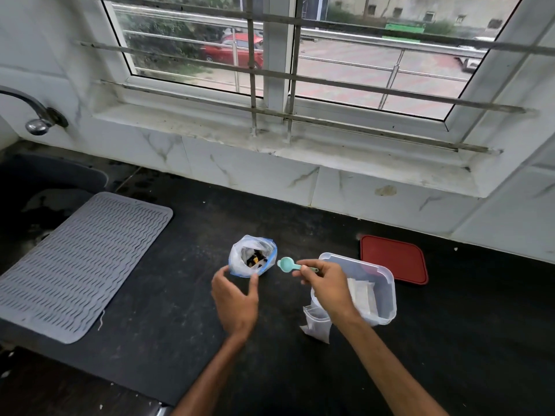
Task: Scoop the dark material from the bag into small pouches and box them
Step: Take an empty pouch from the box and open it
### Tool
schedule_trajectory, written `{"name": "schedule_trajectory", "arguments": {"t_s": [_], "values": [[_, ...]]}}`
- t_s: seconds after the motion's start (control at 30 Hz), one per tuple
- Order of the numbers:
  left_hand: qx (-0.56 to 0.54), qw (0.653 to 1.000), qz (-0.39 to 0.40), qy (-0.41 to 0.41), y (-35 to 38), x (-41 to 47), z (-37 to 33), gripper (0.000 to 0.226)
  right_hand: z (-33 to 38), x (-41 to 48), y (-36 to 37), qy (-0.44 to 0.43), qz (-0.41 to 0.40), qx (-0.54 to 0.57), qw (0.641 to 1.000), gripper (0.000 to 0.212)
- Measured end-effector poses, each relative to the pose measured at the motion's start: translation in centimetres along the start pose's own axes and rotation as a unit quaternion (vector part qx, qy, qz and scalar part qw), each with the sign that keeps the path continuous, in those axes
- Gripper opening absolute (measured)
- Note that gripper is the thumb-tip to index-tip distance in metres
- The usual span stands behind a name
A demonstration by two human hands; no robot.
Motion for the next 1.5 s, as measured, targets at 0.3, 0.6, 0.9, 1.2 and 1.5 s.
{"name": "schedule_trajectory", "arguments": {"t_s": [0.3, 0.6, 0.9, 1.2, 1.5], "values": [[0.01, 0.979, 0.101, -0.178, 3.6, 6.0, 2.0, 0.073, 0.3, 7.6, 8.4, -0.043, -0.001, -0.359, 0.932, 0.026], [-0.076, 0.974, 0.128, -0.171, 4.6, 8.4, 3.3, 0.017, -1.3, 9.7, 10.4, 0.012, -0.008, -0.392, 0.92, 0.027], [-0.181, 0.944, 0.224, -0.159, 6.1, 10.2, 3.9, 0.018, -3.2, 11.1, 10.4, 0.167, -0.007, -0.168, 0.971, 0.023], [-0.203, 0.93, 0.253, -0.173, 5.5, 11.8, 5.1, 0.024, -2.2, 10.9, 10.3, 0.257, -0.017, 0.052, 0.965, 0.017], [-0.161, 0.956, 0.221, -0.109, 3.7, 11.4, 4.4, 0.043, -1.0, 9.0, 8.5, 0.256, 0.004, 0.055, 0.965, 0.014]]}}
Point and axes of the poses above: each hand's wrist, its own x-axis towards the middle knuckle, its own y-axis out of the palm, z = x × y, the point moved 3 cm from there along x, towards the middle knuckle, and after that the axes turned 4 degrees about z, right-handed, at the moved point
